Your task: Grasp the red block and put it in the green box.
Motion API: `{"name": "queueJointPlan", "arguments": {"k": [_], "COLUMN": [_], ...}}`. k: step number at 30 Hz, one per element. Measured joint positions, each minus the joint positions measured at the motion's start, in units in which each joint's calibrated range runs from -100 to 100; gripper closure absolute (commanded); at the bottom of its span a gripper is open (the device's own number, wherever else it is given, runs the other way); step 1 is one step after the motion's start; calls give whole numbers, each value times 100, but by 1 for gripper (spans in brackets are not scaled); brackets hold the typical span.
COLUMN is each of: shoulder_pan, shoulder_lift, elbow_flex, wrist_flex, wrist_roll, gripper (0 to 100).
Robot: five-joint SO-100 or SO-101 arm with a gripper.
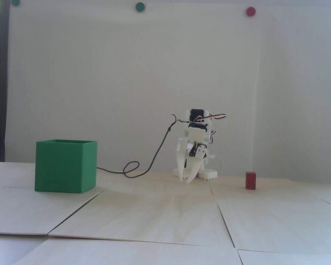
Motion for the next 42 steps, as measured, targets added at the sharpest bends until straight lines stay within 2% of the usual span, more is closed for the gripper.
{"name": "queueJointPlan", "arguments": {"k": [42], "shoulder_pan": [252], "shoulder_lift": [0], "elbow_flex": [0], "wrist_flex": [0], "wrist_roll": [0], "gripper": [97]}}
